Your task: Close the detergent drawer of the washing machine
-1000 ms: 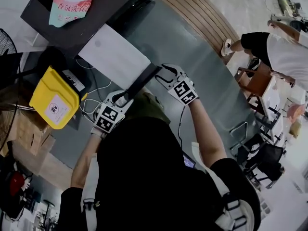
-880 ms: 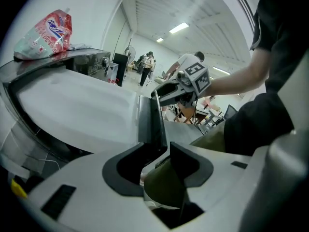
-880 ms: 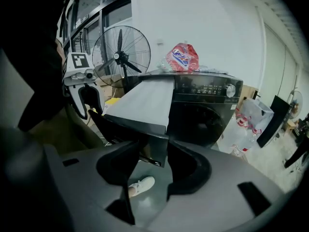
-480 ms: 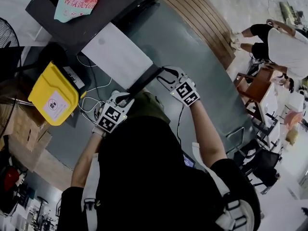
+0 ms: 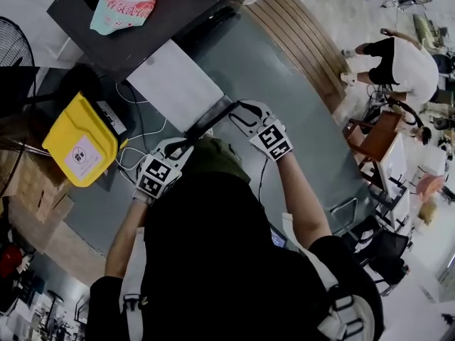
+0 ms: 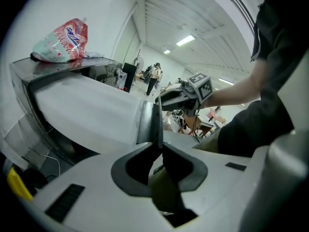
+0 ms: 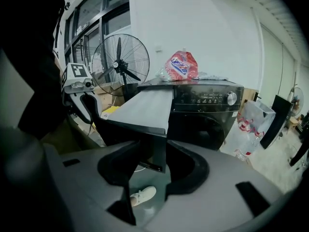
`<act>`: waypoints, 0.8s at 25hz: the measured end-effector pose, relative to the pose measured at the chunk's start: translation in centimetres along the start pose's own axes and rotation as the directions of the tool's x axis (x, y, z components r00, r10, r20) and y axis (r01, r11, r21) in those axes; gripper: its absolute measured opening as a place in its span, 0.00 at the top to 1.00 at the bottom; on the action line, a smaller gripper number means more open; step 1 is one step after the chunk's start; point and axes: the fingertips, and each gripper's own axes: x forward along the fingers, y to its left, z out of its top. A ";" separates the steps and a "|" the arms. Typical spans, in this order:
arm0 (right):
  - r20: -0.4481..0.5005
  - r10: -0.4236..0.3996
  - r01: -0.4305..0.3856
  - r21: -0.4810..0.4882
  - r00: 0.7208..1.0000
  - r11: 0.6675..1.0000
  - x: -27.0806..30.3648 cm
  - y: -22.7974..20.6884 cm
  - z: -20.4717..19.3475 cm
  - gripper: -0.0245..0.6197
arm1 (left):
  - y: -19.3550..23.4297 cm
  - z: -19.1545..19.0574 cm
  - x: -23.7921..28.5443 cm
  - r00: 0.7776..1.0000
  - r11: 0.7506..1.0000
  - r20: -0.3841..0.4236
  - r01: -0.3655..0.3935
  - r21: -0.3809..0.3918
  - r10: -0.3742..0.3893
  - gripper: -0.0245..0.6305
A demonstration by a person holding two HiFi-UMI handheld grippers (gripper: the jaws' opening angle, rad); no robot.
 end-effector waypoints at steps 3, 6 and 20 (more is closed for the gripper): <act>0.012 -0.002 0.002 -0.001 1.000 1.000 0.6 -0.6 0.9 0.69 | 0.9 0.9 -0.4 0.999 1.000 0.026 -0.022 -0.007 0.022 0.86; 0.018 0.004 -0.004 -0.008 1.000 1.000 1.4 -1.1 1.7 0.69 | 2.0 1.4 -0.6 0.998 0.999 0.039 -0.045 -0.019 0.046 0.86; 0.061 0.097 -0.095 -0.029 0.993 0.995 5.0 -3.4 5.8 0.72 | 7.2 2.9 -2.3 0.969 0.966 0.070 -0.229 -0.117 0.238 0.87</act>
